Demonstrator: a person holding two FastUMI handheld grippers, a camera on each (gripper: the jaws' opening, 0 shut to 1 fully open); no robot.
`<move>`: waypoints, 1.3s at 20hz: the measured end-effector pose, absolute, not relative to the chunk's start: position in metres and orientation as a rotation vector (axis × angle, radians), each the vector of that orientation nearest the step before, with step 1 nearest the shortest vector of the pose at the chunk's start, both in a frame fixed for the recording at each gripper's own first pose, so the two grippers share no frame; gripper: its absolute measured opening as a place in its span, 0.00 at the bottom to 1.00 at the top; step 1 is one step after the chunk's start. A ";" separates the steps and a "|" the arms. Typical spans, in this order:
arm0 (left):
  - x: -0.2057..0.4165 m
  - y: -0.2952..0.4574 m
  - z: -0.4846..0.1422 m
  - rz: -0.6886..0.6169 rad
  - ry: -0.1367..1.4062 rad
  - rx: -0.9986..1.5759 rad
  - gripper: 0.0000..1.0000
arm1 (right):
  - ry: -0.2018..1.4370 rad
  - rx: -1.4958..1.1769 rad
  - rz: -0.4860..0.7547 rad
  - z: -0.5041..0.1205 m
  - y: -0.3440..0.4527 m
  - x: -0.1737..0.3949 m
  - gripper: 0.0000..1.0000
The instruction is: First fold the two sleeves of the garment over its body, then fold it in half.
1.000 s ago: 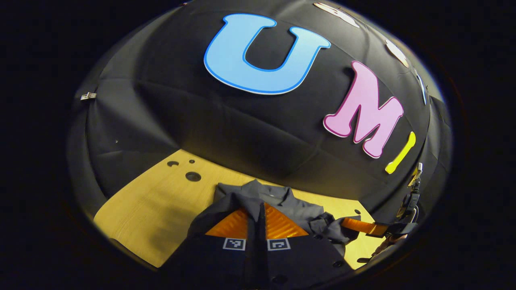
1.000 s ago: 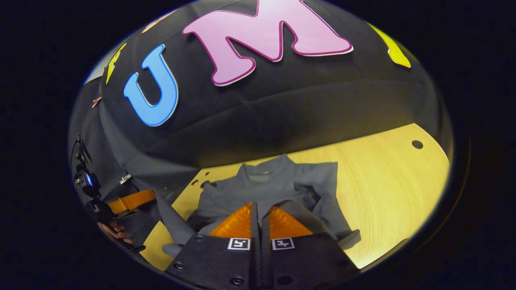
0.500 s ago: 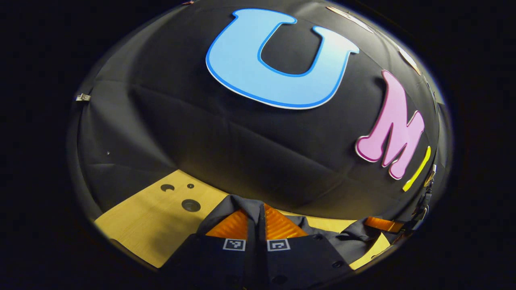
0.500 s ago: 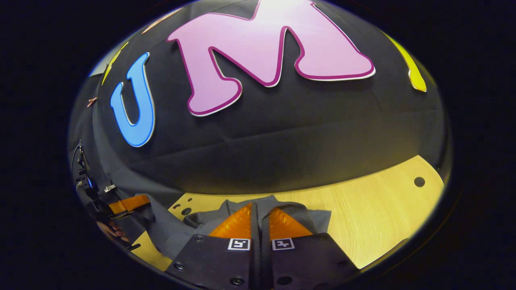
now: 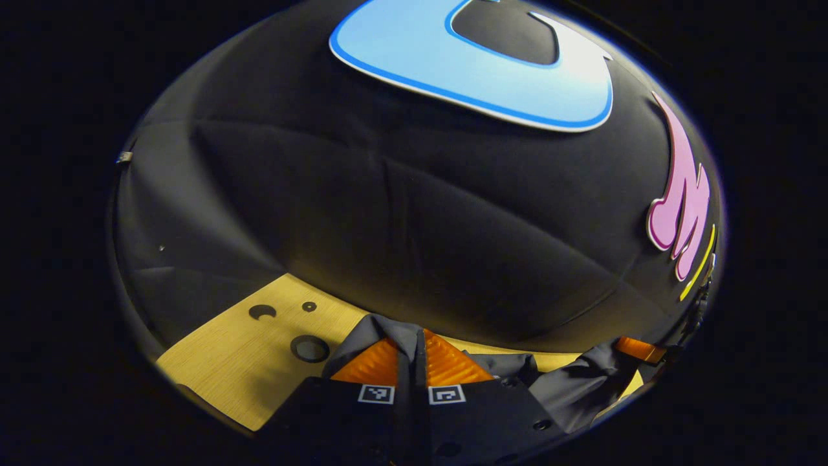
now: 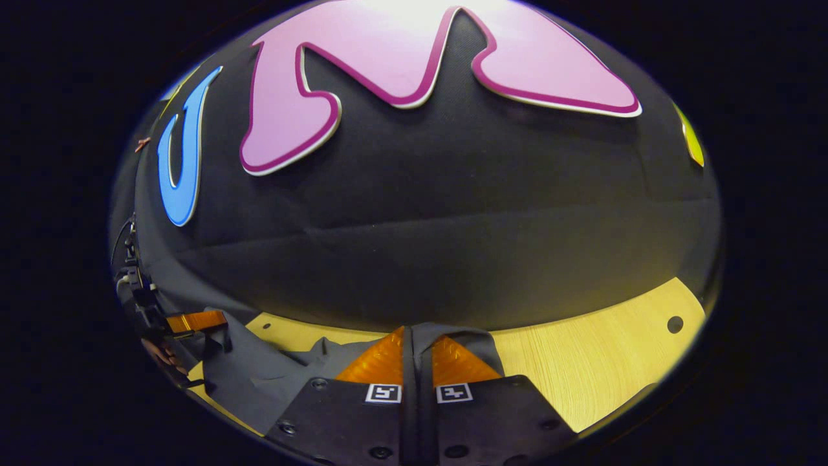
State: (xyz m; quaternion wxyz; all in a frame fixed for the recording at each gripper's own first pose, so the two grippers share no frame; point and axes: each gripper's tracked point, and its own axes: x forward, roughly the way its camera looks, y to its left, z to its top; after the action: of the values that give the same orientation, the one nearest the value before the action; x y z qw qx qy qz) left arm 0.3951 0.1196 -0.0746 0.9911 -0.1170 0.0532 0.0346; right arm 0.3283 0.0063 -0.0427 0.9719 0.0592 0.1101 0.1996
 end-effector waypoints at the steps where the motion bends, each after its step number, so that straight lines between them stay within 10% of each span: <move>1: 0.399 0.118 -0.078 0.069 0.114 -0.223 0.05 | 0.241 0.118 0.390 -0.052 0.006 0.333 0.05; 8: 0.400 0.121 -0.092 0.091 0.173 -0.117 0.19 | 0.318 0.131 0.351 -0.078 -0.004 0.333 0.26; 11: 0.384 0.116 -0.083 0.070 0.177 -0.139 0.76 | 0.315 0.121 0.352 -0.071 -0.009 0.318 0.64; 15: 0.353 0.125 -0.055 0.102 0.149 -0.123 0.95 | 0.284 0.082 0.335 -0.051 -0.019 0.297 0.99; 26: 0.195 0.101 0.018 0.173 0.041 -0.164 0.96 | 0.201 -0.068 0.278 0.035 -0.053 0.171 0.99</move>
State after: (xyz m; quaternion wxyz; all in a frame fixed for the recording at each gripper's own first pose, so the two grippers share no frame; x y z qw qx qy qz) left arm 0.1947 0.1013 0.0176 0.9927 -0.0817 0.0203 0.0865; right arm 0.1710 -0.0532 0.0347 0.9848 -0.0339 0.1001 0.1382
